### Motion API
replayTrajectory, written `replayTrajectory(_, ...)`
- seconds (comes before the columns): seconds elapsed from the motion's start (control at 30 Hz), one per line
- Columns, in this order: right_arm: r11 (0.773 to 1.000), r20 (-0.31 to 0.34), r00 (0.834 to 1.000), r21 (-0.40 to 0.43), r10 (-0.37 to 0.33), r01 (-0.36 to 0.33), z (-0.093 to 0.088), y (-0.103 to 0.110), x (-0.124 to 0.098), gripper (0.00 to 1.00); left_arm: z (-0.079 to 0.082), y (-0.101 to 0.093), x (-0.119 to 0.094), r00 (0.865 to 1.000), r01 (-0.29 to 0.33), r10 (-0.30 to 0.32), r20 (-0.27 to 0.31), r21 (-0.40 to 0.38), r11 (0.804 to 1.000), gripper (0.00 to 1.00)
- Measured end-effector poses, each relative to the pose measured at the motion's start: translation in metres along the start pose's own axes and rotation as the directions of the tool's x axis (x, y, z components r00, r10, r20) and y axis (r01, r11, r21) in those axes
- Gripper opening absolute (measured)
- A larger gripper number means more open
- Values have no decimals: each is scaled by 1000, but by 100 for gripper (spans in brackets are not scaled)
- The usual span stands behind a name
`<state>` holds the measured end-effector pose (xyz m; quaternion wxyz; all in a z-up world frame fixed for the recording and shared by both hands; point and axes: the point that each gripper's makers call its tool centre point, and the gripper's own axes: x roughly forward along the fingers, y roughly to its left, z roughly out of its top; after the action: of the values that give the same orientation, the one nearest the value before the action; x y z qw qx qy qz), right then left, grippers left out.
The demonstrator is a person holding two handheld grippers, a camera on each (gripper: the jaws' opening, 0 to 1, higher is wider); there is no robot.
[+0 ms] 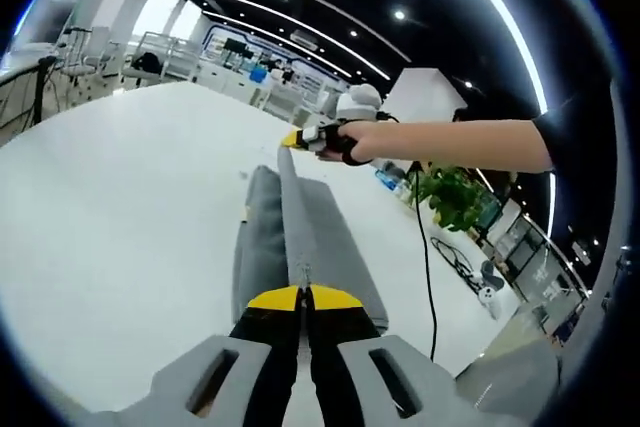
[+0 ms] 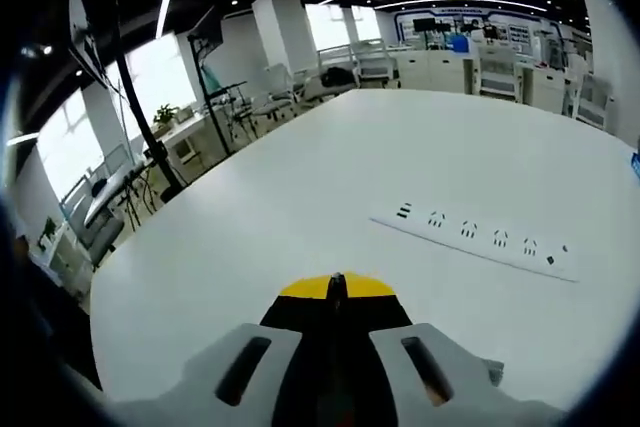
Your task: Fold the towel on the table until its edges align and the towel forms a compact rectangular stack.
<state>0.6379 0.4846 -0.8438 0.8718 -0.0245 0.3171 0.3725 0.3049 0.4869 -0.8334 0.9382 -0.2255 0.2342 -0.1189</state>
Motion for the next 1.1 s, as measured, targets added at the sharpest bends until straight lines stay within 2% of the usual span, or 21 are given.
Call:
replayTrajectory(0.13, 1000, -13, 1000, 4, -12, 12, -6, 0, 10, 0, -5, 12, 2, 1000, -15, 15, -11, -18, 1000, 1)
replayTrajectory(0.3, 999, -47, 999, -30, -24, 23, -16, 0, 21, 0, -23, 28, 5, 992, -77, 73, -102, -31, 997, 1)
replayTrajectory(0.5, 998, -64, 997, -38, -42, 40, -25, -10, 37, 0, -36, 39, 12, 986, -98, 89, -144, -57, 994, 1)
replayTrajectory(0.67, 998, -70, 997, -54, -38, 34, -29, -11, 48, 0, -45, 46, 15, 980, -109, 95, -173, -76, 991, 1)
replayTrajectory(1.0, 998, -32, 999, -61, -36, 34, -35, -9, 64, 3, -57, 55, 20, 972, -128, 106, -210, -94, 987, 1)
replayTrajectory(1.1, 995, -17, 999, -93, -42, 40, -35, -9, 67, 4, -57, 54, 20, 971, -127, 105, -213, -91, 988, 1)
